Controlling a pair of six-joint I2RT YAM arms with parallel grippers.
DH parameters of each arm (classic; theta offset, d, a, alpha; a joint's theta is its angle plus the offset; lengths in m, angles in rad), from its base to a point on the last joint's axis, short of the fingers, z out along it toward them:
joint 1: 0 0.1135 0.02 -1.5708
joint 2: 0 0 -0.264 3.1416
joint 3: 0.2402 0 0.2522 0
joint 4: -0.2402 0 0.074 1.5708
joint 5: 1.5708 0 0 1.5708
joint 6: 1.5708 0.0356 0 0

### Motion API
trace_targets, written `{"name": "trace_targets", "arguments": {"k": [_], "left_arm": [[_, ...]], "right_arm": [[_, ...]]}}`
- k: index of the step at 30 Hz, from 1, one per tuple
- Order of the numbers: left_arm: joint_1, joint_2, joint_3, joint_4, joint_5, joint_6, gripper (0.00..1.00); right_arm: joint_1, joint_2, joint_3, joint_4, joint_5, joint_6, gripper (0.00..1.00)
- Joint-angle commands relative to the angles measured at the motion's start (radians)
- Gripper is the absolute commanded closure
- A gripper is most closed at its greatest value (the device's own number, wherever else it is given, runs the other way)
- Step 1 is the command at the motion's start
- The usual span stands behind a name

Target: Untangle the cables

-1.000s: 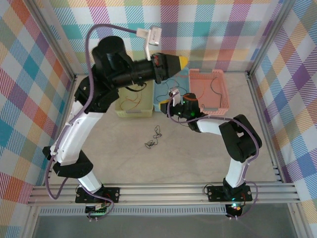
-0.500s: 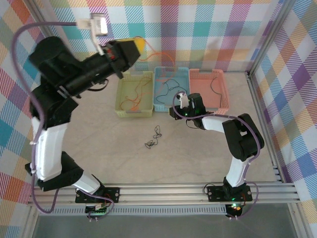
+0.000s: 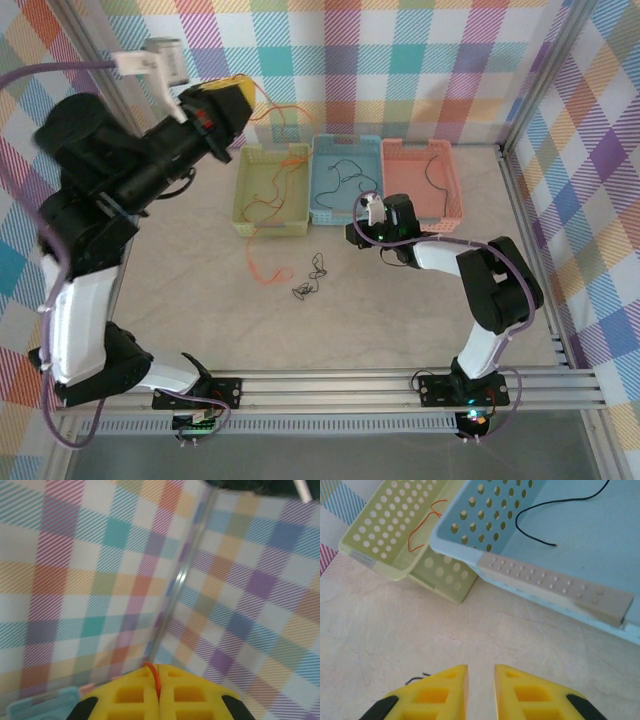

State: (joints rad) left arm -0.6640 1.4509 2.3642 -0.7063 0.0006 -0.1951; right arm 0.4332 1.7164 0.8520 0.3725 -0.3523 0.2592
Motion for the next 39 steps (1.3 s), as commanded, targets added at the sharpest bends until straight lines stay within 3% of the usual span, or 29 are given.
{"name": "trace_targets", "arguments": {"k": [1,11,18,25,33,34,36,39], "left_arm": [[0.060,0.044,-0.018,-0.010,-0.062,0.034,1.00],[0.280,0.234,0.000,0.058,-0.081,-0.029,1.00],[0.394,0.440,0.119,0.017,-0.008,-0.087,1.00],[0.409,0.503,-0.125,0.112,0.076,-0.094,1.00],[0.412,0.552,-0.399,0.200,0.045,-0.113,0.99],[0.412,0.563,-0.404,0.184,0.048,-0.115,0.88],[0.412,0.574,-0.426,0.162,0.059,-0.125,0.55],[0.412,0.542,-0.491,0.156,0.080,-0.142,0.24]], "right_arm": [[-0.002,-0.058,-0.051,0.070,-0.025,0.023,0.77],[-0.001,-0.101,-0.097,0.112,-0.022,0.014,0.75],[-0.001,-0.100,-0.094,0.108,-0.024,0.011,0.74],[-0.001,-0.092,-0.088,0.105,-0.038,0.015,0.73],[-0.001,-0.091,-0.087,0.113,-0.059,0.015,0.70],[0.001,-0.091,-0.087,0.119,-0.065,0.015,0.68],[0.003,-0.090,-0.087,0.125,-0.077,0.012,0.63],[0.017,-0.079,-0.072,0.120,-0.119,-0.006,0.57]]}}
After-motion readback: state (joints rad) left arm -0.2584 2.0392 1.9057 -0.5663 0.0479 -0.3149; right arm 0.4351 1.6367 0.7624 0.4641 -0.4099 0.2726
